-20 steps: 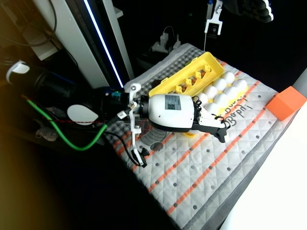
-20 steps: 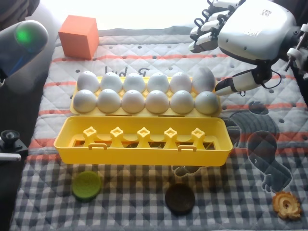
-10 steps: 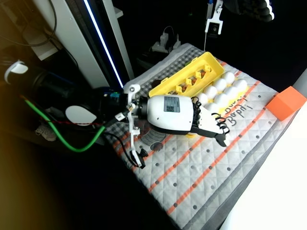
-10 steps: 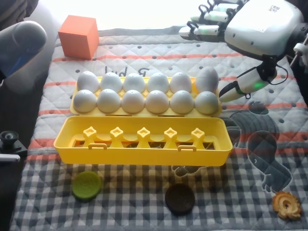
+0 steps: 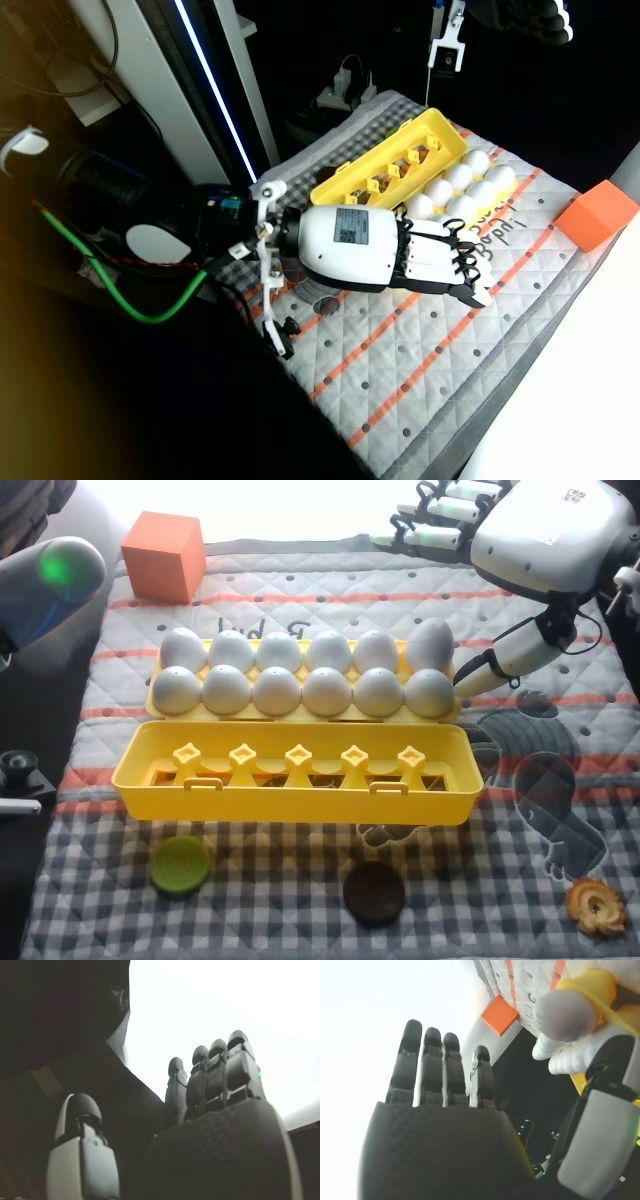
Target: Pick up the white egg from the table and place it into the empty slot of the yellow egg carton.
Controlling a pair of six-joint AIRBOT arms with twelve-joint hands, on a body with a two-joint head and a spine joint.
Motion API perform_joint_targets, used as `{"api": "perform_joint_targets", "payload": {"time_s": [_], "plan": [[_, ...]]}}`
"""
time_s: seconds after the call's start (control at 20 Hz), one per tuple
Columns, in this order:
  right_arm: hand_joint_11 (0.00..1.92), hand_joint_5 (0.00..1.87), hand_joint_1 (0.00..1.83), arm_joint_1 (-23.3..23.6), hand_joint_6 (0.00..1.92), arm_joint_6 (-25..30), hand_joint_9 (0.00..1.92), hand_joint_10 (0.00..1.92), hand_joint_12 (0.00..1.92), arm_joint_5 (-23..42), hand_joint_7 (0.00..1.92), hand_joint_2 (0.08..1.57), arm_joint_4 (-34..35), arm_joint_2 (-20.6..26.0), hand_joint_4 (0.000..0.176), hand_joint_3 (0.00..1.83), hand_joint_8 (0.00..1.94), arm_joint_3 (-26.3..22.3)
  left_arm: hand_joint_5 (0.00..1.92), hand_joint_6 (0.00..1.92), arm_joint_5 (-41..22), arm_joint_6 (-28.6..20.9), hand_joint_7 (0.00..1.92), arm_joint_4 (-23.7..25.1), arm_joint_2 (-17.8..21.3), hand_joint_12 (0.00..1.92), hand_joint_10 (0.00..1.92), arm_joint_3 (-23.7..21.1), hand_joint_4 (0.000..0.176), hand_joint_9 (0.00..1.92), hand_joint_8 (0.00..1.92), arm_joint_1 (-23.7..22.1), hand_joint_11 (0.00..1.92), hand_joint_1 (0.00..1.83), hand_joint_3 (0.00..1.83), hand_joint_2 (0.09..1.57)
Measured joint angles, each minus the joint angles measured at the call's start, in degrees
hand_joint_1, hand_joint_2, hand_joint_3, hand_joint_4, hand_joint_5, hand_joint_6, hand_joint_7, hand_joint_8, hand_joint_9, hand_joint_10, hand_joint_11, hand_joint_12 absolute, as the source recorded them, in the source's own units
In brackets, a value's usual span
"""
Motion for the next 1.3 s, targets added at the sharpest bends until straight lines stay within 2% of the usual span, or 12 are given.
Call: {"api": "perform_joint_targets", "payload": {"time_s": [0.1, 0.15, 0.25, 0.35, 0.4, 0.55, 0.65, 0.75, 0.8, 1.0, 1.1, 1.3], "plan": [[0.02, 0.12, 0.64, 0.0, 0.0, 0.0, 0.11, 0.01, 0.31, 0.0, 0.13, 0.63, 0.4, 0.2, 0.11, 0.0, 0.0, 0.0, 0.25, 0.0, 0.0, 0.0, 0.12, 0.0, 0.0, 0.0, 0.0, 0.0, 0.09, 0.03, 0.0, 0.0, 0.0, 0.49, 0.0, 0.91], [0.04, 0.1, 0.64, 0.0, 0.0, 0.0, 0.12, 0.01, 0.32, 0.0, 0.13, 0.64, 0.5, 0.3, 0.092, 0.0, 0.0, 0.0, 0.24, 0.0, 0.0, 0.0, 0.13, 0.0, 0.0, 0.0, 0.01, 0.0, 0.086, 0.04, 0.0, 0.0, 0.0, 0.47, 0.0, 0.92], [0.05, 0.09, 0.66, 0.0, 0.0, 0.0, 0.13, 0.01, 0.33, 0.0, 0.13, 0.65, 0.7, 0.4, 0.097, 0.0, 0.0, 0.0, 0.25, 0.0, 0.0, 0.0, 0.12, 0.0, 0.0, 0.0, 0.01, 0.0, 0.1, 0.04, 0.0, 0.0, 0.0, 0.47, 0.0, 0.91], [0.06, 0.07, 0.66, 0.0, 0.0, 0.0, 0.12, 0.01, 0.33, 0.0, 0.12, 0.63, 0.9, 0.4, 0.13, 0.0, 0.0, 0.0, 0.25, 0.0, 0.0, 0.0, 0.13, 0.0, 0.0, 0.0, 0.0, 0.0, 0.106, 0.04, 0.0, 0.0, 0.0, 0.49, 0.0, 0.92], [0.07, 0.07, 0.68, 0.0, 0.0, 0.0, 0.13, 0.01, 0.34, 0.0, 0.13, 0.63, 0.9, 0.5, 0.113, 0.0, 0.0, 0.0, 0.25, 0.0, 0.0, 0.0, 0.12, 0.0, 0.0, 0.0, 0.0, 0.0, 0.113, 0.03, 0.0, 0.0, 0.0, 0.49, 0.0, 0.91], [0.05, 0.07, 0.66, 0.0, 0.0, 0.0, 0.13, 0.0, 0.34, 0.0, 0.13, 0.6, 1.6, 0.9, 0.125, 0.0, 0.0, 0.0, 0.25, 0.0, 0.0, 0.0, 0.13, 0.0, 0.0, 0.0, 0.0, 0.0, 0.108, 0.04, 0.0, 0.0, 0.0, 0.48, 0.0, 0.92], [0.04, 0.08, 0.65, 0.0, 0.0, 0.0, 0.12, 0.0, 0.35, 0.1, 0.13, 0.61, 2.4, 1.3, 0.081, 0.0, 0.0, 0.0, 0.24, 0.0, 0.0, 0.0, 0.12, -0.2, 0.0, 0.0, 0.0, 0.0, 0.101, 0.03, 0.0, 0.0, 0.0, 0.48, 0.0, 0.91], [0.02, 0.09, 0.62, -0.2, 0.01, 0.0, 0.11, 0.01, 0.35, 0.5, 0.12, 0.64, 2.9, 1.4, 0.079, 0.01, 0.0, 0.0, 0.24, 0.0, 0.0, 0.0, 0.11, -0.3, 0.3, 0.0, 0.0, 0.0, 0.108, 0.02, 0.0, 0.1, 0.0, 0.48, 0.0, 0.91], [0.0, 0.1, 0.62, -0.2, 0.01, 0.0, 0.12, 0.0, 0.4, 0.7, 0.13, 0.67, 2.9, 1.4, 0.099, 0.0, 0.0, 0.0, 0.23, 0.0, 0.0, 0.0, 0.12, -0.3, 0.6, 0.0, 0.0, 0.0, 0.106, 0.03, 0.0, 0.1, 0.0, 0.45, 0.0, 0.92], [0.0, 0.11, 0.24, -2.5, 0.0, 0.0, 0.06, 0.0, 0.22, 2.3, 0.11, 0.86, 5.0, 2.4, 0.097, 0.01, 0.0, -0.8, 0.2, 0.0, -0.2, 0.0, 0.09, -1.3, 0.7, 0.0, 0.0, 0.0, 0.077, 0.0, 0.0, 0.4, 0.0, 0.43, 0.02, 0.96], [0.0, 0.11, 0.02, -2.9, 0.0, 0.0, 0.01, 0.0, 0.1, 2.6, 0.08, 0.87, 5.9, 3.3, 0.128, 0.0, 0.0, -1.0, 0.2, 0.0, -0.3, 0.0, 0.08, -1.1, 0.7, 0.0, 0.0, 0.0, 0.098, 0.0, 0.0, 0.4, 0.0, 0.41, 0.01, 0.96], [0.01, 0.1, 0.0, -2.9, 0.0, 0.0, 0.0, 0.0, 0.04, 3.4, 0.06, 0.79, 6.3, 3.7, 0.118, 0.0, 0.0, -0.9, 0.21, 0.01, -0.3, 0.0, 0.1, -1.0, 0.7, 0.0, 0.01, 0.0, 0.097, 0.02, 0.01, 0.4, 0.0, 0.39, 0.0, 0.95]]}}
